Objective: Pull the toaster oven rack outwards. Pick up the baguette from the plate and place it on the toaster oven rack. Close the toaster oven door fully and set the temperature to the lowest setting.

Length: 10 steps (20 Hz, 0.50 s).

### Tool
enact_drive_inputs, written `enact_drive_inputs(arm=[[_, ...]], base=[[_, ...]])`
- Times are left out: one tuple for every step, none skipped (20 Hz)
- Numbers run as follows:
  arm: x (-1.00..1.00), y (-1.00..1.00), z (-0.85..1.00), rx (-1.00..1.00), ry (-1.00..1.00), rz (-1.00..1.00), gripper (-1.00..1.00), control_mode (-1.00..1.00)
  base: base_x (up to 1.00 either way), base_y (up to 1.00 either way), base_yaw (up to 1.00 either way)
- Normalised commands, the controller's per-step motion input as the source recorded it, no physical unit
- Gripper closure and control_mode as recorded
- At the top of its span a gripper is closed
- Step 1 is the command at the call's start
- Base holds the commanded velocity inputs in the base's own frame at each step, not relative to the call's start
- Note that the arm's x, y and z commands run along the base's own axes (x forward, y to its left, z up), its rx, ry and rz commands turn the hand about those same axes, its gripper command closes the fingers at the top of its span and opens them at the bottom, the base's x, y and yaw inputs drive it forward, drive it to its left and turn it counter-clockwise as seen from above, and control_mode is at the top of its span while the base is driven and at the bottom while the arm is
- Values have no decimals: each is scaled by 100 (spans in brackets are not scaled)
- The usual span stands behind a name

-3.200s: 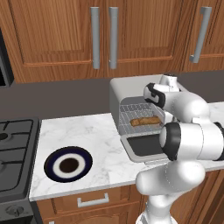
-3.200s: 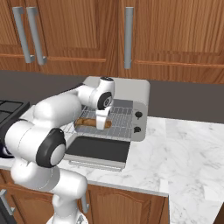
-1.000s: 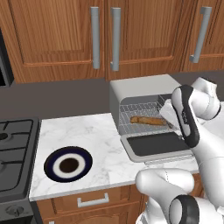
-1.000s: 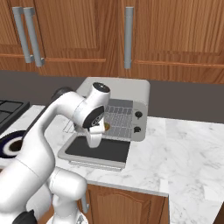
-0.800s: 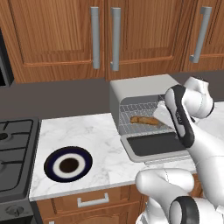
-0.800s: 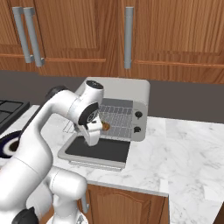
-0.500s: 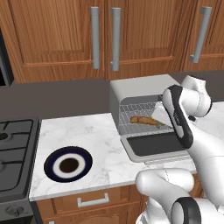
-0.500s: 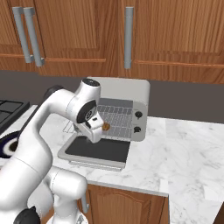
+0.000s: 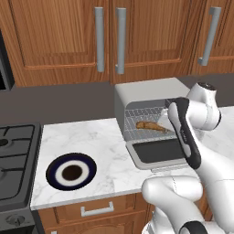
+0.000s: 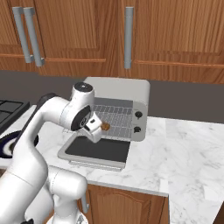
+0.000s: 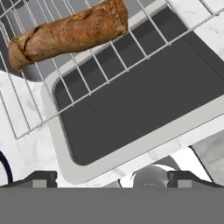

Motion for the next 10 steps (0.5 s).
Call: enact_drive_inputs(arm=[[0, 14, -17, -17, -9, 3, -100, -100], [3, 25, -13, -22, 0, 3, -100, -100], [10, 25, -6, -23, 0, 4, -100, -100], [14, 22, -5, -21, 0, 5, -100, -100], [15, 19, -3, -18, 0, 6, -100, -100], [14, 19, -1, -17, 0, 7, -100, -100], [17, 16, 0, -14, 2, 10, -100, -100], [20, 16, 0, -13, 4, 10, -100, -100], [24, 14, 0, -13, 7, 12, -100, -100], [25, 14, 0, -11, 5, 14, -100, -100]], base=[[0, 0, 0], [0, 0, 0], [0, 0, 0], [0, 0, 0], [0, 0, 0], [0, 0, 0], [0, 0, 0], [0, 0, 0], [0, 0, 0], [0, 0, 0]])
